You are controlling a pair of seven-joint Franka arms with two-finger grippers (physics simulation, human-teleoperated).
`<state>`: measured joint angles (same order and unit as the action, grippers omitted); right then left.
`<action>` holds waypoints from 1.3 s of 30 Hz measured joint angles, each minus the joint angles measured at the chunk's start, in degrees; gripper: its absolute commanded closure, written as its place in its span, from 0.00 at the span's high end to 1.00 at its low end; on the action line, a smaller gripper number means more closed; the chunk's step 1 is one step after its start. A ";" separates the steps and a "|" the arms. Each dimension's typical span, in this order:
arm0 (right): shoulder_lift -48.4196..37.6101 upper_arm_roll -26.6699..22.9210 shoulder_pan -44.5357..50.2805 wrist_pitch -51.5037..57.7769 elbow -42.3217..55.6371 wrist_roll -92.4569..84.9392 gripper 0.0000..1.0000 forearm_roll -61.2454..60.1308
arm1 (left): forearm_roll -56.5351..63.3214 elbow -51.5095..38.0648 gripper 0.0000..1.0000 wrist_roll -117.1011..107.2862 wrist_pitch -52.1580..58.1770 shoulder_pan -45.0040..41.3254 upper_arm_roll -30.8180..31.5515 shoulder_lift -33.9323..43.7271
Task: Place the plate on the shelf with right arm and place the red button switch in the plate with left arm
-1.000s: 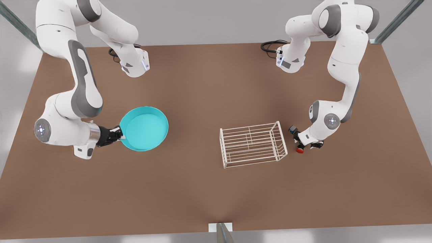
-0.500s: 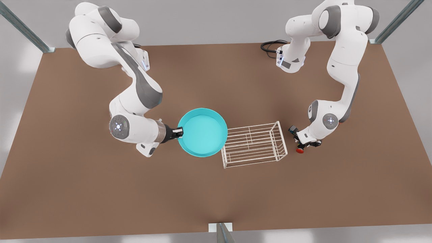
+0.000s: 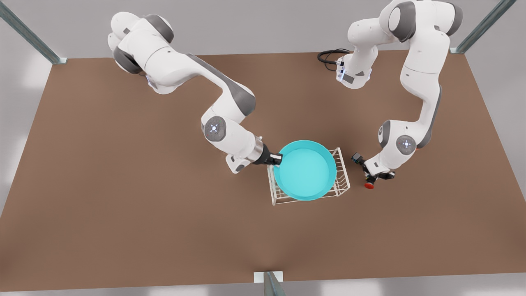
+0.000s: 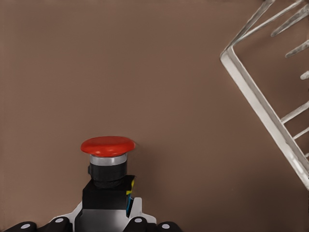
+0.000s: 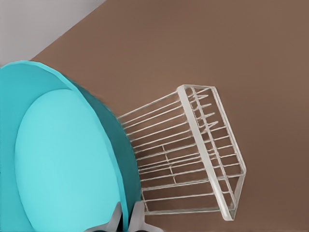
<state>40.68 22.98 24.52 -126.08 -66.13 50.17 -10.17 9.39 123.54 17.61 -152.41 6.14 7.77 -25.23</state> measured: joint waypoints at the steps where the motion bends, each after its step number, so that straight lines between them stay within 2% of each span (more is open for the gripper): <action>1: -0.06 -0.28 0.92 -0.85 -0.07 1.71 0.20 0.68 | -0.06 -0.40 0.40 -0.09 0.08 0.00 0.01 0.74; 3: -0.33 -0.40 1.56 -2.06 -0.14 4.89 0.20 1.60 | -0.28 -1.50 0.40 -0.28 0.66 0.00 0.17 1.85; 4: -0.38 -0.39 1.69 -2.47 -0.16 6.42 1.00 1.98 | -0.41 -2.03 0.40 -0.43 1.12 0.01 0.41 2.36; 8: -0.42 -0.41 1.75 -3.57 -0.17 11.94 1.00 2.83 | -0.68 -5.78 0.40 -1.69 4.64 -0.01 2.96 4.27; 15: -1.69 -0.71 1.13 -3.48 -0.13 18.92 1.00 3.23 | -5.48 -19.30 0.40 -5.66 21.85 -0.10 7.47 6.91; 17: -9.61 1.71 -5.73 2.89 0.08 19.45 1.00 2.97 | -6.86 -21.86 0.40 -7.21 25.45 0.01 9.32 7.14; 19: -14.91 3.47 -18.63 12.37 0.04 16.90 1.00 2.91 | -7.72 -24.56 0.40 -9.33 28.19 -0.31 11.76 6.72; 22: -16.95 4.11 -35.39 25.53 -2.25 9.08 1.00 7.57 | -9.84 -29.08 0.40 -13.11 30.92 -1.54 13.31 5.53; 25: -17.75 4.24 -44.68 31.27 -12.02 1.06 1.00 11.20 | -10.87 -33.44 0.40 -17.63 32.59 -4.16 13.54 3.68; 28: -17.57 4.23 -47.30 33.50 -16.08 -5.96 1.00 12.94 | -11.25 -35.03 0.40 -22.54 33.59 -7.43 13.62 2.73; 34: -14.62 4.08 -51.64 37.13 -15.19 -16.89 1.00 13.22 | -9.95 -34.33 0.40 -31.77 34.25 -13.24 13.59 -0.36; 39: -14.35 4.16 -51.94 38.55 -14.67 -23.53 1.00 13.55 | -6.16 -30.29 0.40 -37.54 34.23 -13.94 13.57 -1.44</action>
<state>26.33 27.15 -27.41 -87.53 -80.79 26.65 3.38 3.24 93.25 -19.92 -118.18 -7.80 21.34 -26.66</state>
